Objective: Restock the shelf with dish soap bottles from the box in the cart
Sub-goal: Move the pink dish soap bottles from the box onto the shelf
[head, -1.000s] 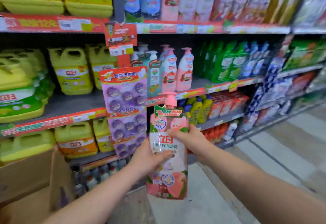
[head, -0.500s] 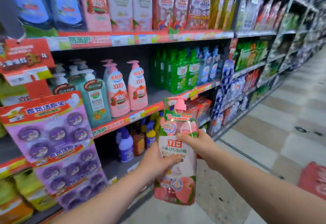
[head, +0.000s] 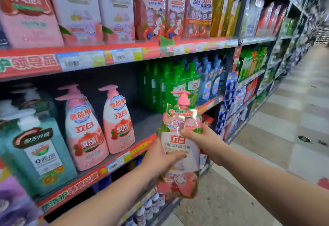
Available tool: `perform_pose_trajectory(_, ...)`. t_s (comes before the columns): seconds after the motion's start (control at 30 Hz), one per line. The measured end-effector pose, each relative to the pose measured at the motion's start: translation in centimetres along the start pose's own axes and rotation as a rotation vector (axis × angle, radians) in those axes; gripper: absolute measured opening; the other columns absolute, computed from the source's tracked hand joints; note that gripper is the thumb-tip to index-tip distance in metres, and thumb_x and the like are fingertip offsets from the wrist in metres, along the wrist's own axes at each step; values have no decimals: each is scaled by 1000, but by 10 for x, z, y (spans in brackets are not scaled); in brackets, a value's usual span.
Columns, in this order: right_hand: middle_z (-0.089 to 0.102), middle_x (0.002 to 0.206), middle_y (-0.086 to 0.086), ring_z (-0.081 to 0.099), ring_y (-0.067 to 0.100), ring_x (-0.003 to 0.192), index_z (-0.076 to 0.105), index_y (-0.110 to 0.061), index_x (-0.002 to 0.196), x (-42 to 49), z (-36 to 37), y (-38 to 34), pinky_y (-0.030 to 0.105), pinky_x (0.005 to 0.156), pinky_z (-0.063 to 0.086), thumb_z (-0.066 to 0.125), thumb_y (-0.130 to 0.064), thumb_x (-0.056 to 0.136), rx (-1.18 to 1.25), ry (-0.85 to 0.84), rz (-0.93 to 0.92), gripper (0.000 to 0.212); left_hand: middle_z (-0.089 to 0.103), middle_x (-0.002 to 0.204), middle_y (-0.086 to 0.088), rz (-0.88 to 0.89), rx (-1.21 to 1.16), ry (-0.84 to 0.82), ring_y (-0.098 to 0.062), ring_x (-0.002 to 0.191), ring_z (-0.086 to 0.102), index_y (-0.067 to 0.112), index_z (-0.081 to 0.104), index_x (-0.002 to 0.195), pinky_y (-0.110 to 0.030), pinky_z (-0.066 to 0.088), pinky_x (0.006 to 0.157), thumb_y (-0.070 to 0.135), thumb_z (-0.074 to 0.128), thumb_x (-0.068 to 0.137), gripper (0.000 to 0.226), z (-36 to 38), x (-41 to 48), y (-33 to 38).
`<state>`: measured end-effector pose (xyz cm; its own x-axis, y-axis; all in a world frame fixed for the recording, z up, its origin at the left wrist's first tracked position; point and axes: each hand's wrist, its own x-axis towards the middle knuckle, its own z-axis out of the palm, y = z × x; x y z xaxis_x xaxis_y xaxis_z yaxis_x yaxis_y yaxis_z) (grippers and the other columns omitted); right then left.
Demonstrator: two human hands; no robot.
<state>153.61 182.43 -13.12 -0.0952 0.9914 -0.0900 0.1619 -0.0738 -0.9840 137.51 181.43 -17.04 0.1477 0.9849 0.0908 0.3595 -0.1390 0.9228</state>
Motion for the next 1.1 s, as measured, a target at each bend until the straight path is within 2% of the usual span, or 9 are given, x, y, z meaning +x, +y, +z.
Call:
perform_pose_trajectory(0.13,71,107,7,70,21,93,55,-13,120,60,-5,-8,38,85,56,77,-24,77,0,-44,-17,50,71,93,6,-27,52,93,-8,88,67,17,59,107,-18,48,69,30,80,68,47,-6,46,-9)
perform_pose_trajectory(0.4,68,111,5,68,17,94,50,-13,122,185,-3,-32,29,72,56,78,-27,75,-49,-277,-117,57,67,105,2,-113,80,412,-13,95,64,18,47,118,-35,52,85,32,82,65,65,-24,131,-17)
perform_pose_trajectory(0.5,67,111,1,66,10,90,49,-15,121,224,-2,-42,15,59,51,78,-22,75,-23,-410,-149,55,64,98,9,-121,85,534,-1,86,61,24,43,114,-13,49,70,28,83,64,64,-29,156,-19)
perform_pose_trajectory(0.57,66,111,-1,65,9,90,47,-19,120,245,1,-44,15,57,50,79,-20,74,-27,-474,-168,56,61,92,16,-130,89,609,7,80,57,30,41,111,-4,43,59,27,83,63,64,-31,167,-21)
perform_pose_trajectory(0.63,65,113,1,65,12,92,47,-20,119,263,7,-45,20,61,50,81,-19,72,-48,-522,-183,58,63,95,14,-152,77,678,7,82,59,34,41,109,-7,44,62,27,83,61,64,-32,175,-26)
perform_pose_trajectory(0.73,66,104,0,65,4,78,49,-17,116,285,19,-43,13,49,48,81,-14,71,-84,-583,-207,55,66,100,8,-184,8,792,-4,90,64,37,46,102,-27,53,80,25,86,56,63,-31,183,-36)
perform_pose_trajectory(0.83,66,91,-7,67,-6,62,50,-24,102,303,31,-36,10,46,48,82,-5,68,-84,-639,-222,50,67,105,6,-204,-46,843,-10,97,64,28,49,116,-39,52,89,20,86,57,70,-33,189,-46)
perform_pose_trajectory(0.97,67,103,-1,65,5,80,45,-20,122,319,46,-26,20,65,54,82,-3,67,-84,-618,-215,68,68,104,3,-263,-34,893,-14,94,65,24,52,114,-42,53,87,15,80,64,59,-43,204,-55)
perform_pose_trajectory(1.1,63,104,-6,58,-3,82,34,-17,138,332,54,-20,7,61,48,80,-5,70,-119,-596,-280,83,64,106,2,-293,30,880,-20,102,63,19,49,116,-30,49,85,12,75,69,54,-53,219,-56)
